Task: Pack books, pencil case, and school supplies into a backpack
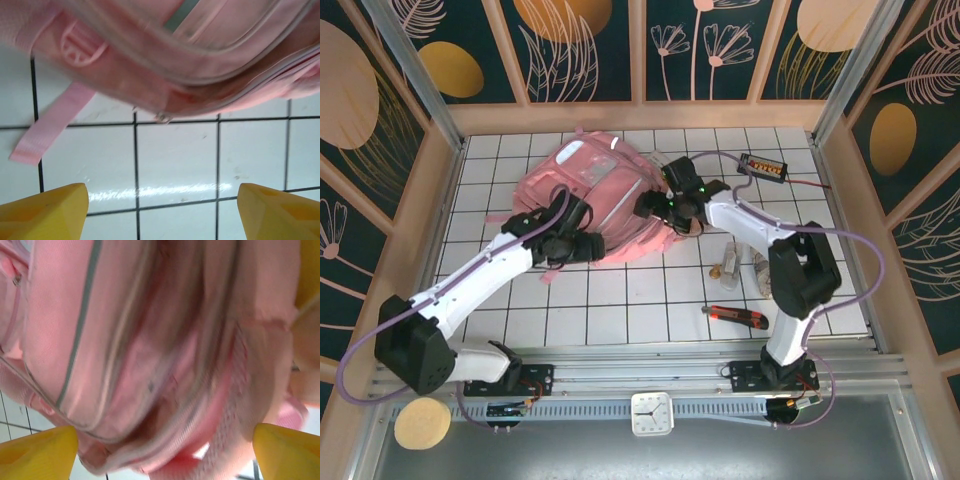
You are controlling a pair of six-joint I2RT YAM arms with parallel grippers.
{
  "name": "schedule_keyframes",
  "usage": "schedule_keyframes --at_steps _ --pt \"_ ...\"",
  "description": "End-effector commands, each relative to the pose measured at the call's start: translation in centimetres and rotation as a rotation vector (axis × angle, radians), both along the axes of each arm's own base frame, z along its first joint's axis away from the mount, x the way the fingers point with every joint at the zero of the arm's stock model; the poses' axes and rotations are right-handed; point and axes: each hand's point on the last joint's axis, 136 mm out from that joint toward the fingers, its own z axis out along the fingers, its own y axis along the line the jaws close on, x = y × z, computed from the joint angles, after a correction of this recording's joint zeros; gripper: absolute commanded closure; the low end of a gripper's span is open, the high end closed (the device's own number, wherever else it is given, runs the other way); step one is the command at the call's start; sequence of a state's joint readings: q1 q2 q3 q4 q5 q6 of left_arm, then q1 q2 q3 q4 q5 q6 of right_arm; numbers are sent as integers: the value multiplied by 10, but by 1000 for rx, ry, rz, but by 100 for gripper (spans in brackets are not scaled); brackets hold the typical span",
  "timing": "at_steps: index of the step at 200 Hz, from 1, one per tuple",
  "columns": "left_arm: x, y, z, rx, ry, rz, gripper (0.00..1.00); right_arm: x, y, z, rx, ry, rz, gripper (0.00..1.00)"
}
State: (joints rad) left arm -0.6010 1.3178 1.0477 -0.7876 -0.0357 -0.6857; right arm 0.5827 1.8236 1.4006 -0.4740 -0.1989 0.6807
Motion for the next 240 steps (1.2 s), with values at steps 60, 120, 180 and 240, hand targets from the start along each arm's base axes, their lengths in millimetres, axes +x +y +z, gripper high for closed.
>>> schedule_keyframes --at_steps 60,120,180,240 --pt "-16 19 -23 4 -3 36 24 15 -14 -48 -158 107 36 32" --pt "-12 1 -36 -98 -32 -12 24 32 3 1 -54 28 15 100" --pt "22 -24 -30 -215 -123 -122 38 56 8 73 40 -8 29 100" --pt "70 -29 20 -446 -268 -164 41 61 5 122 76 -33 55 100"
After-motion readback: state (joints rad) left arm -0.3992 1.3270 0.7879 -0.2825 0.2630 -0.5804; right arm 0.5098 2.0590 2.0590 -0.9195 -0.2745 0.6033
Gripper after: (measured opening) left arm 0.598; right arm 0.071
